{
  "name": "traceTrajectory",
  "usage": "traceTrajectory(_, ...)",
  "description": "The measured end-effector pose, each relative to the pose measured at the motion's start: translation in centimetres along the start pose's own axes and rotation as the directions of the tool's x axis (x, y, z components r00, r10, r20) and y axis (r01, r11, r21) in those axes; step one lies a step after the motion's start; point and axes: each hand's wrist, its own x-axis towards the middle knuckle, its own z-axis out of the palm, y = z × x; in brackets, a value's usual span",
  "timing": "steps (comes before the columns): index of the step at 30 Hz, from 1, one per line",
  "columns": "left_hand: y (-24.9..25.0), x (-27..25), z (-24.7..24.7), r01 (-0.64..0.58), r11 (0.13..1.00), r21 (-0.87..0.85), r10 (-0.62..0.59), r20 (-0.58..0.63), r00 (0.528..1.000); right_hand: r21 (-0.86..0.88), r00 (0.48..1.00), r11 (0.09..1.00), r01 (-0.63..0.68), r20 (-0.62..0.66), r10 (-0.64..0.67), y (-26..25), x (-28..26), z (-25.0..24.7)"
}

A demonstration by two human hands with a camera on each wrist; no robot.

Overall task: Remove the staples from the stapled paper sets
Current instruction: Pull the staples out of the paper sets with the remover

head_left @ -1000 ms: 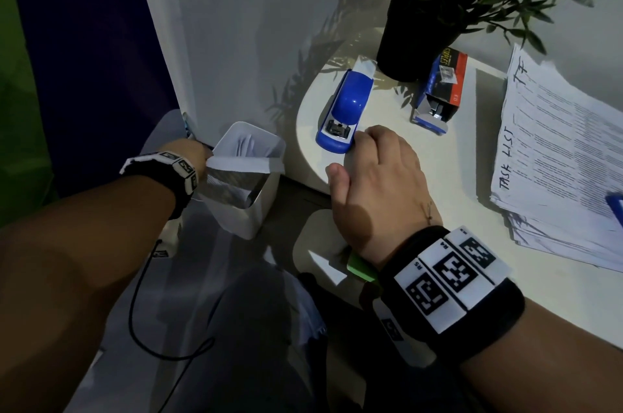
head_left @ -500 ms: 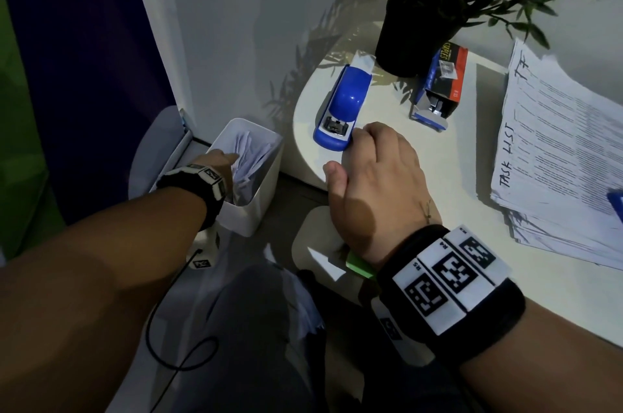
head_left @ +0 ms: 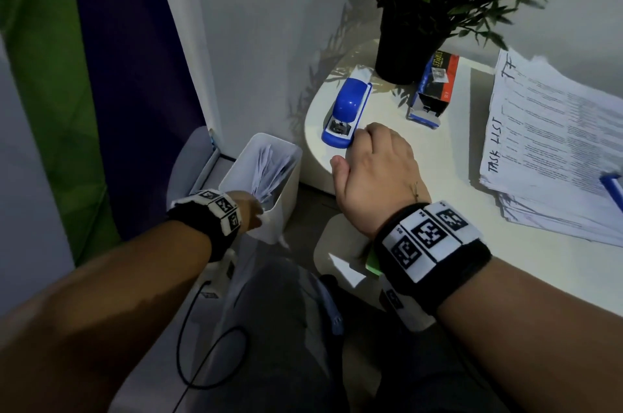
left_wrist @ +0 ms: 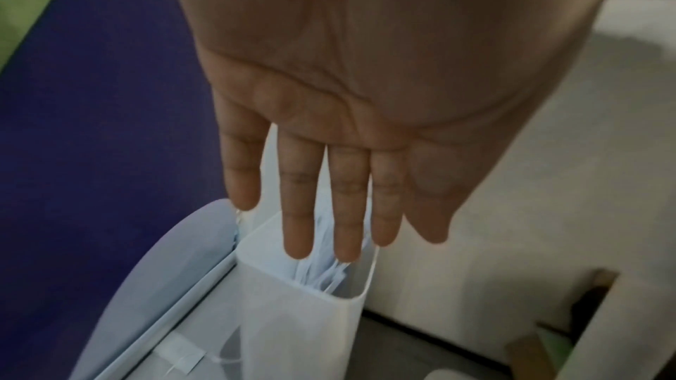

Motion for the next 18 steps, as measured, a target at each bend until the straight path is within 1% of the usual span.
traceTrajectory(1, 0.3, -0.9, -0.8, -0.053, 0.998, -0.032, 0.051, -0.070, 0.996, -0.004, 1.000, 1.000, 0.003, 0.012, -0.003, 0.0, -0.1, -0.1)
traceTrajectory(3, 0.8, -3.4, -2.3, -0.119, 0.991, -0.067, 0.109, -0.144, 0.984, 0.001, 0.999, 1.000, 0.002, 0.047, -0.002, 0.0, -0.2, -0.5)
traceTrajectory(6, 1.8, -7.1, -4.5, -0.179, 0.981, -0.076, 0.152, -0.277, 0.949, 0.069, 0.996, 0.998, 0.005, 0.084, -0.011, 0.4, -0.3, -1.3)
traceTrajectory(7, 2.3, -8.6, -5.3, -0.187, 0.980, -0.068, 0.160, -0.292, 0.943, 0.112, 0.995, 0.994, 0.006, 0.095, -0.017, 0.7, -0.3, -1.6)
traceTrajectory(9, 3.0, -10.5, -6.5, -0.193, 0.977, -0.086, 0.161, -0.292, 0.943, 0.194, 0.994, 0.981, -0.009, 0.111, -0.013, 1.4, -0.8, -2.6)
traceTrajectory(10, 3.5, -11.4, -7.1, -0.201, 0.971, -0.129, 0.163, -0.257, 0.952, 0.200, 0.994, 0.980, -0.023, 0.109, 0.001, 1.8, -1.1, -3.2)
traceTrajectory(12, 5.0, -13.6, -8.2, -0.237, 0.925, -0.296, 0.200, -0.152, 0.968, 0.130, 0.994, 0.989, -0.066, 0.093, 0.054, 3.2, -1.8, -4.6)
traceTrajectory(13, 6.1, -14.8, -8.7, -0.264, 0.896, -0.358, 0.234, -0.125, 0.964, 0.090, 0.992, 0.990, -0.106, 0.084, 0.098, 4.2, -2.2, -5.5)
traceTrajectory(14, 7.2, -15.7, -9.2, -0.305, 0.875, -0.376, 0.276, -0.132, 0.952, 0.065, 0.986, 0.986, -0.153, 0.071, 0.148, 5.5, -2.6, -6.6)
traceTrajectory(15, 8.4, -16.6, -9.9, -0.356, 0.862, -0.360, 0.316, -0.166, 0.934, 0.050, 0.977, 0.977, -0.207, 0.056, 0.205, 7.1, -3.1, -7.8)
traceTrajectory(16, 9.8, -17.3, -10.5, -0.408, 0.849, -0.336, 0.347, -0.228, 0.910, 0.037, 0.962, 0.962, -0.271, 0.039, 0.269, 8.9, -3.6, -9.0)
traceTrajectory(17, 11.2, -18.1, -11.2, -0.466, 0.824, -0.321, 0.373, -0.310, 0.874, 0.021, 0.940, 0.940, -0.340, 0.027, 0.340, 10.9, -4.1, -10.2)
traceTrajectory(18, 12.8, -18.7, -11.7, -0.522, 0.781, -0.341, 0.386, -0.393, 0.835, 0.008, 0.912, 0.912, -0.411, 0.021, 0.411, 13.0, -4.7, -11.3)
